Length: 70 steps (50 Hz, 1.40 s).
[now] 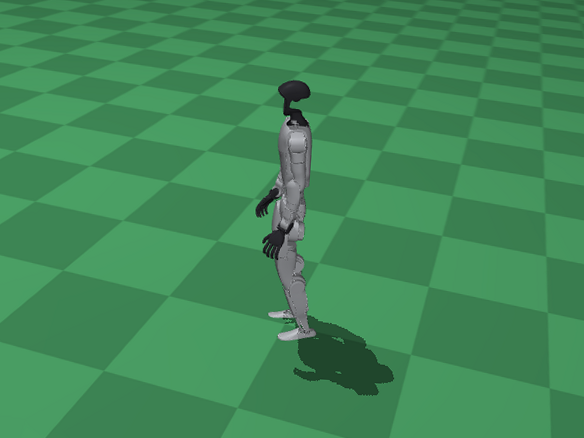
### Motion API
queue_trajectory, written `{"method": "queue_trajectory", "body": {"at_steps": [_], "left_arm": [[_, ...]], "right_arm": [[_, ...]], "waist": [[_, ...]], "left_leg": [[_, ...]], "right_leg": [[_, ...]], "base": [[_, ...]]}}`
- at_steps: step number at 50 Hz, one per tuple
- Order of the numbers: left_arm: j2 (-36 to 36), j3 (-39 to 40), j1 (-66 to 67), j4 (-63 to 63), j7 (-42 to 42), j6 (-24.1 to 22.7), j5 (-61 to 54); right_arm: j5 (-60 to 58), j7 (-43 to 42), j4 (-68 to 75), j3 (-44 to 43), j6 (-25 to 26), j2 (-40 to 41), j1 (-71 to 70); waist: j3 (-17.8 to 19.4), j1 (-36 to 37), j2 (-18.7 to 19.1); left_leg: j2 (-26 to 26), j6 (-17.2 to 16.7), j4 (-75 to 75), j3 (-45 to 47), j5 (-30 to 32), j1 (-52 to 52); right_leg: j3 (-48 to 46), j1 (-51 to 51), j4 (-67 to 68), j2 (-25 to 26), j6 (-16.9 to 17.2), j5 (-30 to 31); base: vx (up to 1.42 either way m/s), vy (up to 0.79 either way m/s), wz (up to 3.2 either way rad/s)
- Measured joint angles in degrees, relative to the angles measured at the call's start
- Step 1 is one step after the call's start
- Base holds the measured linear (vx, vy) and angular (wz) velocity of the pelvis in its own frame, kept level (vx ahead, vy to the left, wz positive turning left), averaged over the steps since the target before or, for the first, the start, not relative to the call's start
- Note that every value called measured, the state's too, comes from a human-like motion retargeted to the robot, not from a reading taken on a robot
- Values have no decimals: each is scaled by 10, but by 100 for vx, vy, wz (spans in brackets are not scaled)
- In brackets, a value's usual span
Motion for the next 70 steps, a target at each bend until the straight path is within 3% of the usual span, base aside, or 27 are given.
{"method": "queue_trajectory", "body": {"at_steps": [26,43,55,70], "left_arm": [[-8,-30,-8,-9,-34,-6,0],[12,-23,-28,7,-78,6,36],[45,-26,-32,12,-124,16,70],[71,-17,-59,-1,-197,12,55]], "right_arm": [[-7,34,-19,22,4,-20,-31],[-49,74,-31,48,9,-32,-40],[-49,54,-46,41,25,-58,-78],[-6,80,-30,16,30,-75,-93]], "waist": [[6,4,-9],[-2,-55,-24],[-20,-194,-25],[-26,-303,-6]], "left_leg": [[-19,15,-45,24,39,22],[-21,23,-43,116,32,29],[-31,13,-76,260,33,43],[-40,-15,-133,395,66,72]], "right_leg": [[39,-13,1,-15,21,15],[147,-63,47,-6,48,8],[274,-161,160,46,97,-15],[302,-227,270,152,97,14]], "base": [[0,0,-9],[-1,1,-62],[0,-1,-131],[2,-10,-99]]}}
